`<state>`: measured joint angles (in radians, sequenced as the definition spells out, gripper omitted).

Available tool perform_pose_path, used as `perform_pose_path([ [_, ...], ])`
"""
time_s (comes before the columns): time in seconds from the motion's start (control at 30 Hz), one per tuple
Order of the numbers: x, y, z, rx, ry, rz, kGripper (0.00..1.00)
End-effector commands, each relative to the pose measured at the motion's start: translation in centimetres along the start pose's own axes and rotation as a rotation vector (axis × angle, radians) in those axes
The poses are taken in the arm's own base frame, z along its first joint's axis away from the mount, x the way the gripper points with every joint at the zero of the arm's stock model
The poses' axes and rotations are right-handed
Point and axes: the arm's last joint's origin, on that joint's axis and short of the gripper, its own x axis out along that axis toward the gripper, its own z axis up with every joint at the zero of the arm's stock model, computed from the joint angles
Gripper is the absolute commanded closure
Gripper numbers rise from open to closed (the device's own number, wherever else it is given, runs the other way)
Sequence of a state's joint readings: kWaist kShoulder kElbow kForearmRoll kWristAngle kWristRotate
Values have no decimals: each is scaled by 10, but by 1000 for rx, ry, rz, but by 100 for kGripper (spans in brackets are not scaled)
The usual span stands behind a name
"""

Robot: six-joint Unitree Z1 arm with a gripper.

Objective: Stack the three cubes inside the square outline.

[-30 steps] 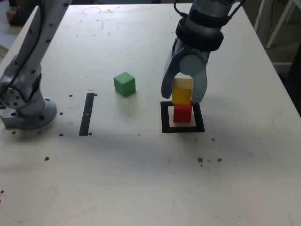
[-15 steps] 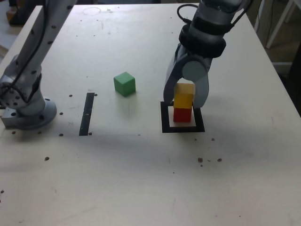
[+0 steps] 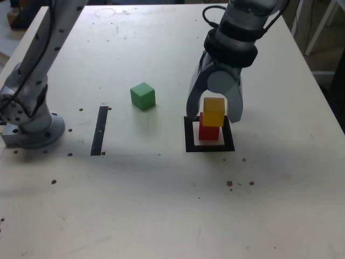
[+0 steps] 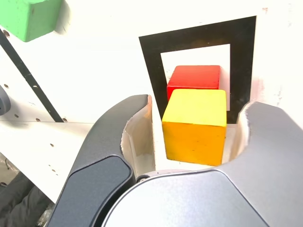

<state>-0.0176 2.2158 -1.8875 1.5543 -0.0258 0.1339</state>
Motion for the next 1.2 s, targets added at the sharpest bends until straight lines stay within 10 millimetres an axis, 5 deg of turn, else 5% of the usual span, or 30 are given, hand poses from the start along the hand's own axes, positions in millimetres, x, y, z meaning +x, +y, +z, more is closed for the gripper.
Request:
perform_pose_path([
  [0.0,-4,-1,-5,3,-6,3,0],
  [0.37,-34,-3,-57,-18,-85,57,0],
  [0.6,-37,5,-95,-55,-78,65,0],
  [0.83,-23,13,-122,-142,-40,68,0],
  [1.17,22,26,-157,-401,-32,10,1],
])
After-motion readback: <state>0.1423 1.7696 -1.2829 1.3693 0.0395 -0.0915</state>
